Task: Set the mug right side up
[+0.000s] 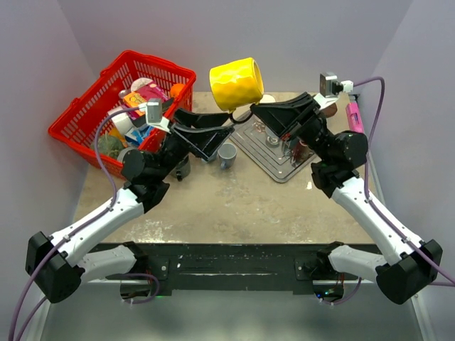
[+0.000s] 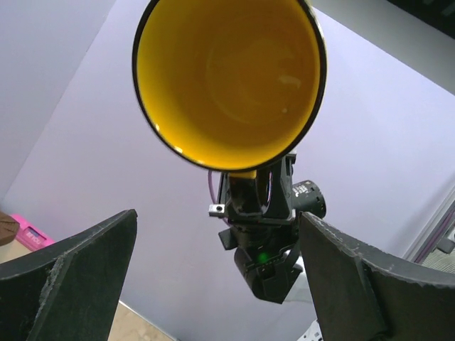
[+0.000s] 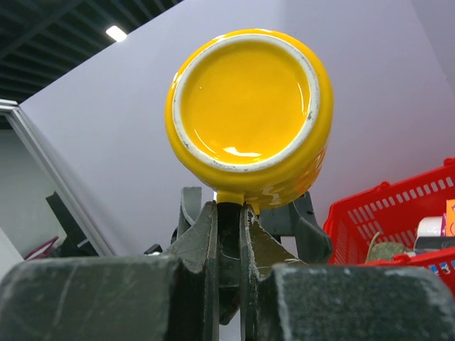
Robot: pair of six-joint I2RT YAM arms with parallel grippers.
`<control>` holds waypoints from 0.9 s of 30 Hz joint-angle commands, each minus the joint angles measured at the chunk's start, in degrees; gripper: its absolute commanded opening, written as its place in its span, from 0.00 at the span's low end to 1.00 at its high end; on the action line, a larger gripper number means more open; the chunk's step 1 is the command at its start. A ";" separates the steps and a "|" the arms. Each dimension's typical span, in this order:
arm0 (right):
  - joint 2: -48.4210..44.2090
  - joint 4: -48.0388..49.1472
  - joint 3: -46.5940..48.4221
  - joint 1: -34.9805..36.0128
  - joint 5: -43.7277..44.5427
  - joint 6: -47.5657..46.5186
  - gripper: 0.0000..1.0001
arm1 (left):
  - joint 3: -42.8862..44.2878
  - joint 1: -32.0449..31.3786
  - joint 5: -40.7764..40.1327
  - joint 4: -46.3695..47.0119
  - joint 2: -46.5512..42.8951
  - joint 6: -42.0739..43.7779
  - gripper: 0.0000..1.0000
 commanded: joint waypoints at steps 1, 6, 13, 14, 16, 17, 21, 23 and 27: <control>-1.25 8.66 -1.31 0.73 0.93 2.32 0.00 | 2.26 0.33 -0.12 5.87 0.36 -1.94 0.99; -0.64 11.56 -4.12 2.13 2.07 2.06 0.00 | 2.79 0.33 0.32 6.22 2.12 -4.49 0.95; 1.03 13.94 -5.88 4.33 3.13 1.62 0.00 | 2.00 0.24 2.78 10.36 4.06 -7.13 0.73; 1.29 14.02 -5.97 4.60 3.13 1.45 0.00 | 2.00 0.32 2.78 10.53 4.06 -7.13 0.71; 1.21 13.85 -6.23 4.78 3.48 1.01 0.00 | 1.99 0.33 2.78 10.62 4.06 -7.13 0.59; 1.21 13.76 -6.50 4.86 3.57 0.83 0.00 | 1.91 0.33 2.96 10.62 3.97 -7.13 0.55; 1.21 12.80 -7.03 4.95 3.83 0.30 0.00 | 1.91 0.24 2.09 9.48 3.35 -6.16 0.14; 0.95 11.83 -7.20 4.95 4.00 -0.40 0.00 | 2.08 0.33 1.56 7.90 2.83 -5.46 0.00; 0.16 7.18 -7.46 4.95 4.88 -2.33 0.00 | 1.82 0.33 0.24 6.31 2.04 -4.06 0.00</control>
